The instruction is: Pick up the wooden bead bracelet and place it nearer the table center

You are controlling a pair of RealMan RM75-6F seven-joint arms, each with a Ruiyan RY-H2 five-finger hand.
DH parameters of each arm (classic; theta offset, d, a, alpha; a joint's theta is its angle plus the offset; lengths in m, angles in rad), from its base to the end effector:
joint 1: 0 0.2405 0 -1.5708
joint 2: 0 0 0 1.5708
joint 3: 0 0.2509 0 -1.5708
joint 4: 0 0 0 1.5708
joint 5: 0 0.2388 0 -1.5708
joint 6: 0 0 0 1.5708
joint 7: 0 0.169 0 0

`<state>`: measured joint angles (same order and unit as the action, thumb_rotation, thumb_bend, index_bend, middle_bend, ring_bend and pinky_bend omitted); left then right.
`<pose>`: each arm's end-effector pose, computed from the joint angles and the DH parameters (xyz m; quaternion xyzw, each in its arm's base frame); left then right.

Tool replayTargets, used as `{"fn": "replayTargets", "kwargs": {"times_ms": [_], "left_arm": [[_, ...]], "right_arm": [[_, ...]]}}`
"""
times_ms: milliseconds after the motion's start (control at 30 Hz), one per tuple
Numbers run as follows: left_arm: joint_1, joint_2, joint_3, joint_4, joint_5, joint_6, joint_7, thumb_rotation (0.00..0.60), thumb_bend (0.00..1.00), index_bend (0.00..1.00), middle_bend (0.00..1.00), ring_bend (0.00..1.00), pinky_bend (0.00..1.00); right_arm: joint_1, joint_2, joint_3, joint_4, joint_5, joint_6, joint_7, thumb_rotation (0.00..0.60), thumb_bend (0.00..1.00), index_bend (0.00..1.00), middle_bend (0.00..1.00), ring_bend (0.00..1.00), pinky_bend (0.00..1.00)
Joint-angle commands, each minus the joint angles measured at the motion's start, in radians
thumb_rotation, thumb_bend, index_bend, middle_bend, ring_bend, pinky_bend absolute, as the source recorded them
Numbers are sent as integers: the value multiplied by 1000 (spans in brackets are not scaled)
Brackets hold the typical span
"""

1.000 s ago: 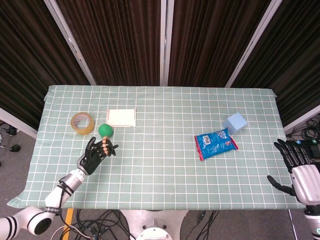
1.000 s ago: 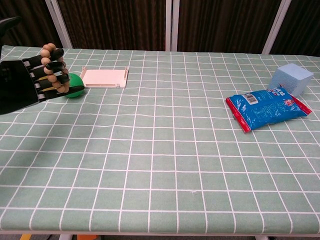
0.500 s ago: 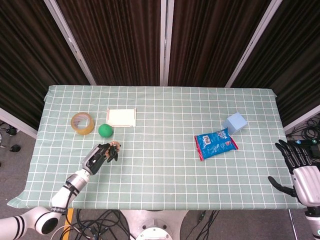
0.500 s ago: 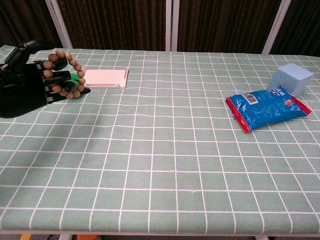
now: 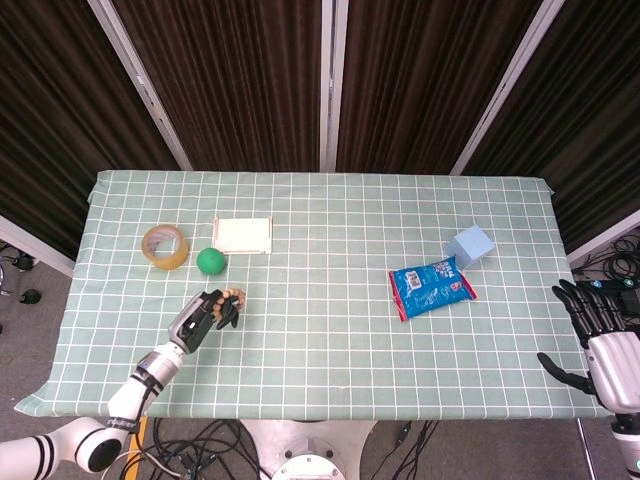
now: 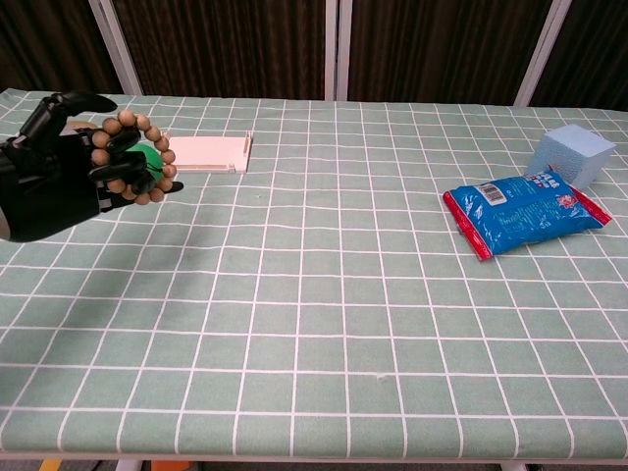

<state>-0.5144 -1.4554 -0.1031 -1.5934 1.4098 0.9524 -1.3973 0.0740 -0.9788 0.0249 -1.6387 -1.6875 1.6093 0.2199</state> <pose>-0.1781 0.2958 -0.0482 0.2436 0.8250 0.5098 0.0142 -0.2914 -0.1955 0.1731 0.6115 -0.3581 0.4747 0.5220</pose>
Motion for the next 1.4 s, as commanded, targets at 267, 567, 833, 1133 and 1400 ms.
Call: {"fn": "replayTargets", "kwargs": {"times_ms": [267,567,833,1133,1400], "left_arm": [[3,3,-4,-10,1,-5,11,197,598,745,859,635,73],[6,0,-12,-9,-6,-10,13,153,620,691,818,631,76],[8,-2,-13,-4,-3,-16,3,82,614,673,817,631,79],[9,-4,-14,1,4,-16,4,59,582,644,811,629,80],[7,-4,-14,-1,5,-23,7,143,582,645,811,629,80]], "right_arm": [[-3,-1,0,6,1,4,6,600,101,0,48,0,0],[-2,-2,0,4,3,1,4,600,101,0,48,0,0],[0,-1,2,-1,5,-5,-3,600,101,0,48,0,0],[1,-1,2,-3,7,-10,-4,600,101,0,48,0,0],[-2,-2,2,0,11,-7,-1,600,101,0,48,0,0]]}}
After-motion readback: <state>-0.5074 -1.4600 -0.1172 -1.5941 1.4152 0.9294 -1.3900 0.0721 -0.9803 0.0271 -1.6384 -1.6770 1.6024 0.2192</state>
